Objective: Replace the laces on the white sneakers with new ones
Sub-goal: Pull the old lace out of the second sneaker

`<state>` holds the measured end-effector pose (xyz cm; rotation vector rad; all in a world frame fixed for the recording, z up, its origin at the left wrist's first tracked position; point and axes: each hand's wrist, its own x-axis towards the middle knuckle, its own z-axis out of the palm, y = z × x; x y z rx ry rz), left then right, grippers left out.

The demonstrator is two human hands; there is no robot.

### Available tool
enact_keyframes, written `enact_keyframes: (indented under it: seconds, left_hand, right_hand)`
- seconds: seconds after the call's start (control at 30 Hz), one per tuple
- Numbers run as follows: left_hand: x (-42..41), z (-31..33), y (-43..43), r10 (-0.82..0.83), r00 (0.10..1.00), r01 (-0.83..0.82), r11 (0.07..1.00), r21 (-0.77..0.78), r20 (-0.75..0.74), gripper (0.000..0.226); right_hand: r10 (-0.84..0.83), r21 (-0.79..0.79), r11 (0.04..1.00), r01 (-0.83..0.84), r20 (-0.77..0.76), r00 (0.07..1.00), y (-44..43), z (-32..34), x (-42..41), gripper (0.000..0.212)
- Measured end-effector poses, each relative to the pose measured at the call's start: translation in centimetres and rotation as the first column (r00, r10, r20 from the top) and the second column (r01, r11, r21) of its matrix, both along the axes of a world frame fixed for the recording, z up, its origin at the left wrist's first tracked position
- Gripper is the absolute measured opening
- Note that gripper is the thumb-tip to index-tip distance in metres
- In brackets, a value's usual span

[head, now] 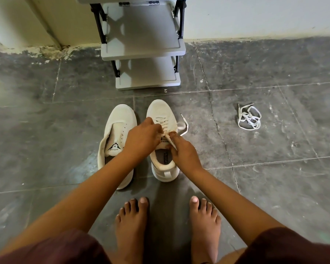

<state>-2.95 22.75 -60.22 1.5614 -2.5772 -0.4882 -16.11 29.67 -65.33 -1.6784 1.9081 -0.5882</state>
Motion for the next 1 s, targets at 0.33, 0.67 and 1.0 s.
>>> enact_keyframes:
  seconds: [0.33, 0.67, 1.0]
  left_hand:
    - [-0.5, -0.5, -0.2, 0.133, 0.952, -0.099, 0.986, 0.132, -0.275, 0.012]
    - [0.3, 0.2, 0.4, 0.586, 0.622, -0.082, 0.709, 0.7, -0.52, 0.006]
    - [1.0, -0.1, 0.5, 0.593, 0.6, -0.053, 0.7, 0.712, -0.537, 0.011]
  right_hand:
    - [-0.053, -0.039, 0.998, 0.052, -0.025, 0.998, 0.1, 0.1, 0.3, 0.04]
    - [-0.073, -0.013, 0.997, 0.072, -0.09, 0.993, 0.0, 0.3, 0.9, 0.039]
    - [-0.071, 0.002, 0.997, 0.071, -0.14, 0.988, -0.3, 0.2, 1.3, 0.044]
